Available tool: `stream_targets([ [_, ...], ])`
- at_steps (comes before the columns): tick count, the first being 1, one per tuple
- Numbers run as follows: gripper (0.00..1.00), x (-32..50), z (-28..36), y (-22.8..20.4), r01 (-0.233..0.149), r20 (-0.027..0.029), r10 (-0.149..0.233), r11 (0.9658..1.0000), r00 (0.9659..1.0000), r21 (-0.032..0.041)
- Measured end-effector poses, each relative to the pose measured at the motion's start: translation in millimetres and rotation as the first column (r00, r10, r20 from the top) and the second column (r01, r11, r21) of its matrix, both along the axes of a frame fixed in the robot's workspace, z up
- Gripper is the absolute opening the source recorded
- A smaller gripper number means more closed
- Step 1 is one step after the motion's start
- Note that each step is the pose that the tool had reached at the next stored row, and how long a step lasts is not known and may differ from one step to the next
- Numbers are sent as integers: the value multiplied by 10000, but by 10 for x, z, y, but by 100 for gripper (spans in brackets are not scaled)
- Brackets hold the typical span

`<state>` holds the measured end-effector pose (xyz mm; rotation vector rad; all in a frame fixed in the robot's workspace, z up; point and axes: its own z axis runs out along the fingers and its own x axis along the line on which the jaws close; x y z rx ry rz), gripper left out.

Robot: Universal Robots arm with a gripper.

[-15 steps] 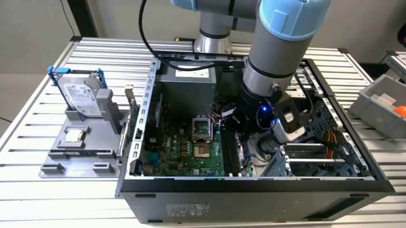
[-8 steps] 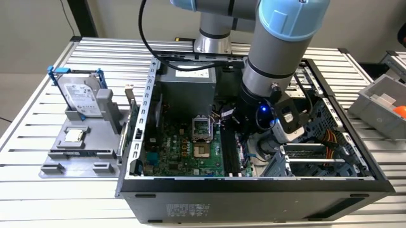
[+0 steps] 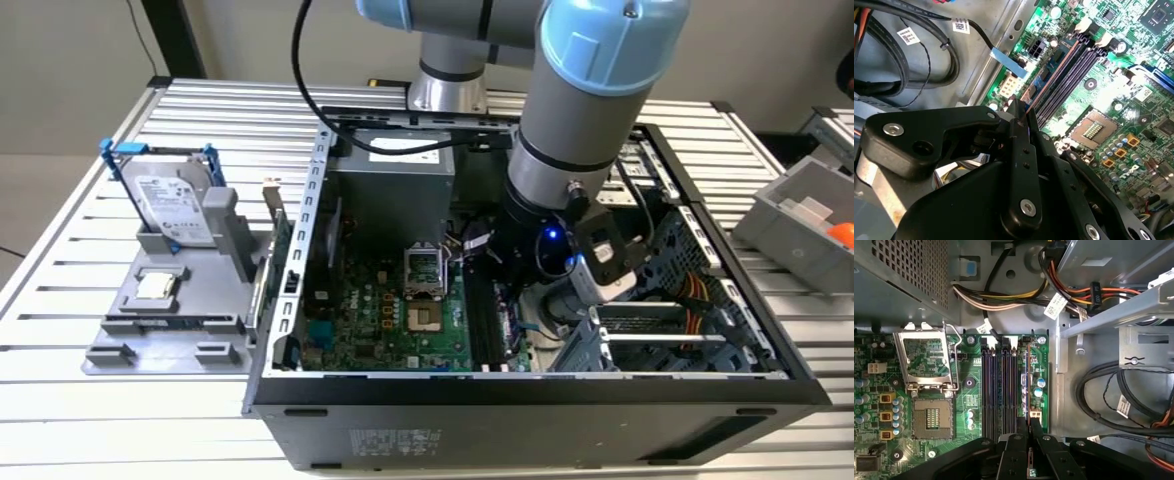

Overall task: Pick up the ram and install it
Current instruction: 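Insert the ram into the slot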

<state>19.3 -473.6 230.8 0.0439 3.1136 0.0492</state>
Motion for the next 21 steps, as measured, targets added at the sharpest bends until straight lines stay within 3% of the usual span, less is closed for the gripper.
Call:
stream_targets([
  [7, 0, -12, -15, -43, 1, 0, -1, 10000, 10000, -1],
  [13, 0, -61, -16, -44, -1, -1, 1, 10000, 10000, -1],
  [21, 0, -67, -50, -44, 0, -1, 0, 10000, 10000, -3],
])
